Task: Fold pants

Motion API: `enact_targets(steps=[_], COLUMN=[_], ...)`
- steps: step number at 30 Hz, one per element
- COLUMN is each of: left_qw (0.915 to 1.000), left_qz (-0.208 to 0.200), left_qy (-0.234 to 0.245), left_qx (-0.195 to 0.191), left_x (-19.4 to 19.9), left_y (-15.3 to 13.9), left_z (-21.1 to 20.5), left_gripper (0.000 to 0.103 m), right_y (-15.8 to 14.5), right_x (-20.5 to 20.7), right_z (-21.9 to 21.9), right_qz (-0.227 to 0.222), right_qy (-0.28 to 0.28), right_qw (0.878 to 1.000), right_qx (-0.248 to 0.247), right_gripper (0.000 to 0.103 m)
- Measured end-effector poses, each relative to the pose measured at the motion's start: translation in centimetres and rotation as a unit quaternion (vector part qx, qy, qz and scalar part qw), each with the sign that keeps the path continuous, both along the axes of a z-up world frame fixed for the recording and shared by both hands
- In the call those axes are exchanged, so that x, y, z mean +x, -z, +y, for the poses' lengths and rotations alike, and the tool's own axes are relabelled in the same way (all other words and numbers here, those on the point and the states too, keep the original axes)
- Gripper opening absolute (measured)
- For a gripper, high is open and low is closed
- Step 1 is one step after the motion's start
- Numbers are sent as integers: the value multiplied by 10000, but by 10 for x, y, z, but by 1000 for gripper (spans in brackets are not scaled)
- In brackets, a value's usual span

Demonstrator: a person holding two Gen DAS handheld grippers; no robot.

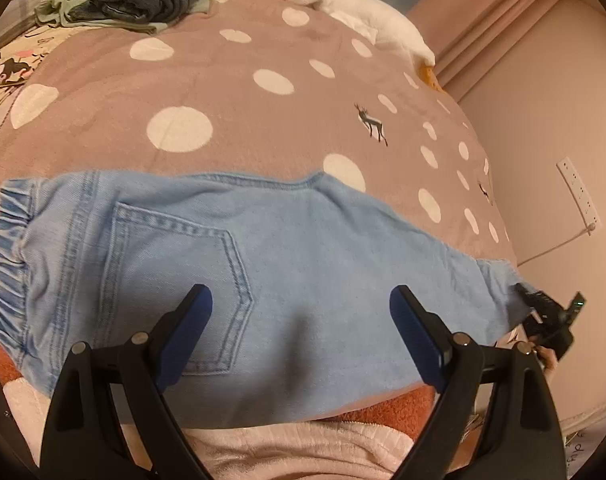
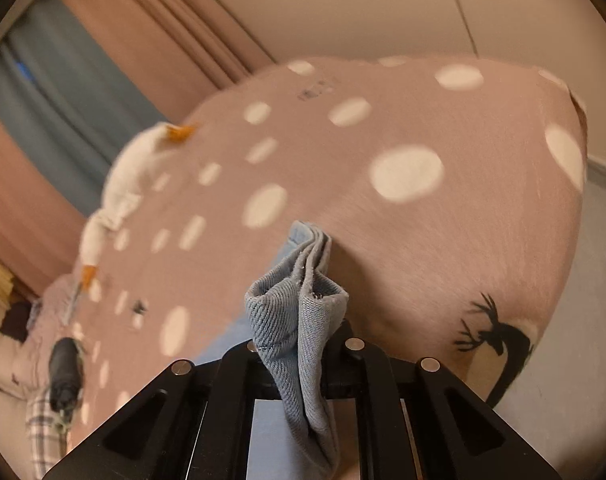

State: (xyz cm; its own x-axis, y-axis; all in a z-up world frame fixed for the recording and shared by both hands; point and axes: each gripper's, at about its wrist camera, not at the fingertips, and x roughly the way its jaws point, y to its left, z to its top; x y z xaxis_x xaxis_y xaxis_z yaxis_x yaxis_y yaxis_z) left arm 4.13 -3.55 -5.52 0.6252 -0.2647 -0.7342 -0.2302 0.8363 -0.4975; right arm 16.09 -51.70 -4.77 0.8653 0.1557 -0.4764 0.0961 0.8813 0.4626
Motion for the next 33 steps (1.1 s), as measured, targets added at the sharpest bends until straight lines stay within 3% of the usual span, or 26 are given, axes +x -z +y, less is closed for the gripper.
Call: enact_targets(steps=[7,15,24,33], left_qw=[9998,9991,9987,9987], left_qz=[-102,-72,-48,7], left_qy=[-181,-410,-493,-502], left_qx=[-15,58,99,100], left_x=[-14,-26,-31,-32], left_y=[-4,-2,-1,2], left_z=[14,29,35,38], left_gripper=[91,91,91,91], right_y=[-52,-61,-31,26], right_x=[-35,-50,-55,-53], right_z=[70,146,214,263], right_qz=[-871,-1105,-609,362], right_qy=[-910,-2112,-3421,-3990], right_qw=[9910,9676,9326,9050], right_qx=[-458,-836,-980,-1432], right_gripper=[11,11,11,11])
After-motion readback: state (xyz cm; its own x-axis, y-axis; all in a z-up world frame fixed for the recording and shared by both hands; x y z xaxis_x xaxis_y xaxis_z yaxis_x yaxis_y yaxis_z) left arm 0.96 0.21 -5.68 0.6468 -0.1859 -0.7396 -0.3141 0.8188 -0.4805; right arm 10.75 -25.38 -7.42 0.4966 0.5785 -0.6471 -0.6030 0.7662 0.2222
